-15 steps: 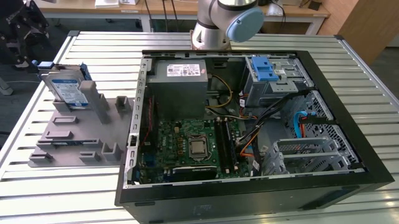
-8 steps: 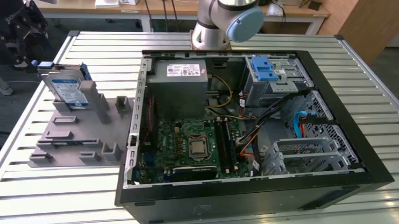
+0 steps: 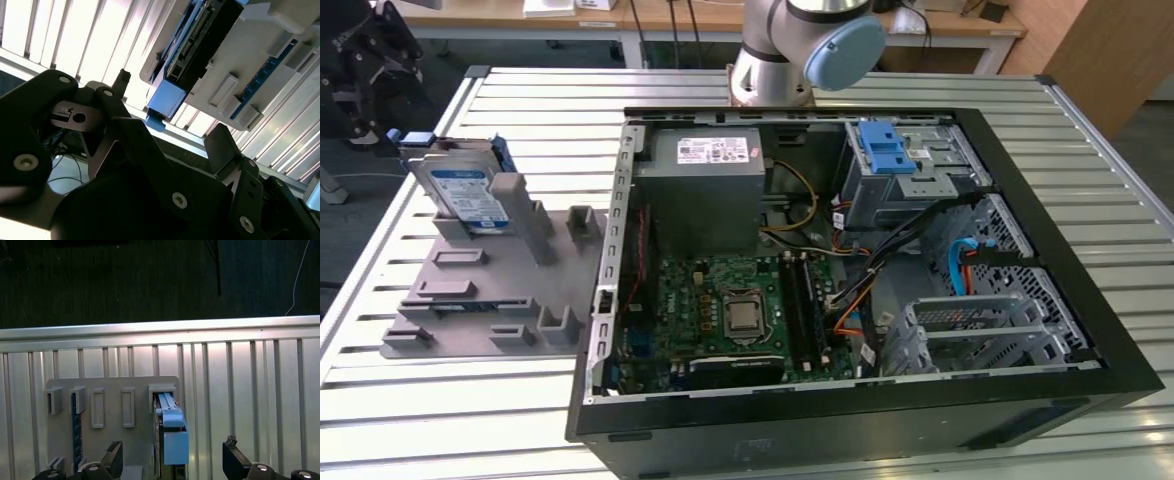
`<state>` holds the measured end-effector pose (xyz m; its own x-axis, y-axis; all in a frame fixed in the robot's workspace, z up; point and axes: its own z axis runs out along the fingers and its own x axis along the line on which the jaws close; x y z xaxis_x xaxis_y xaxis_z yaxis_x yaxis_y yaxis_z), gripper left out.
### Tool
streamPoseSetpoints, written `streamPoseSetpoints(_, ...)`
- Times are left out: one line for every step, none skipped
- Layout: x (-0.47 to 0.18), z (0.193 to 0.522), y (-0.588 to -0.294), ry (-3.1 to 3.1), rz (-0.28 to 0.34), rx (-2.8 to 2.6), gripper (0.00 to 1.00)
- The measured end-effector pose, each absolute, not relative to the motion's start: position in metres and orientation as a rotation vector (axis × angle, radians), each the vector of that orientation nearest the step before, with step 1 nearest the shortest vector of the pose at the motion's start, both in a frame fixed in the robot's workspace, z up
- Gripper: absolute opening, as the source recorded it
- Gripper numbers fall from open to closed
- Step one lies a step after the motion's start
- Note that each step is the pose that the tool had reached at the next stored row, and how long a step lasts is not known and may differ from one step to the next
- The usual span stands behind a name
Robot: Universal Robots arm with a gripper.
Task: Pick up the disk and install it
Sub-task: 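Pick up the disk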
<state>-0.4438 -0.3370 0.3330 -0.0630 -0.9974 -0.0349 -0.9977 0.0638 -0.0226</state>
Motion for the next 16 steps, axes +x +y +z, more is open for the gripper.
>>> streamPoseSetpoints(-0.444, 0.333, -0.337, 2.261, 0.012, -2.122, 0.87)
streamPoseSetpoints(-0.444, 0.333, -0.337, 2.261, 0.012, -2.122, 0.87)
streamPoseSetpoints(-0.444, 0.333, -0.337, 2.261, 0.012, -2.122, 0.87)
streamPoseSetpoints(-0.444, 0.333, -0.337, 2.261, 0.012, -2.122, 0.87)
streamPoseSetpoints(-0.444, 0.333, -0.337, 2.261, 0.012, -2.122, 0.87)
streamPoseSetpoints(-0.444, 0.333, -0.337, 2.261, 0.012, -2.122, 0.87)
streamPoseSetpoints(-0.444, 0.333, -0.337, 2.261, 0.012, -2.122, 0.87)
streamPoseSetpoints(-0.444, 0.333, -0.337, 2.261, 0.012, -2.122, 0.85)
streamPoseSetpoints(-0.444, 0.333, -0.337, 2.261, 0.012, -2.122, 0.85)
streamPoseSetpoints(-0.444, 0.332, -0.337, 2.261, 0.012, -2.122, 0.78)
streamPoseSetpoints(-0.444, 0.332, -0.337, 2.261, 0.012, -2.122, 0.78)
streamPoseSetpoints(-0.444, 0.32, -0.337, 2.263, 0.015, -2.123, 0.78)
streamPoseSetpoints(-0.444, 0.319, -0.337, 2.263, 0.015, -2.124, 0.78)
streamPoseSetpoints(-0.444, 0.319, -0.337, 2.263, 0.015, -2.124, 0.78)
streamPoseSetpoints(-0.444, 0.318, -0.337, 2.263, 0.016, -2.124, 0.78)
streamPoseSetpoints(-0.444, 0.318, -0.337, 2.263, 0.016, -2.124, 0.78)
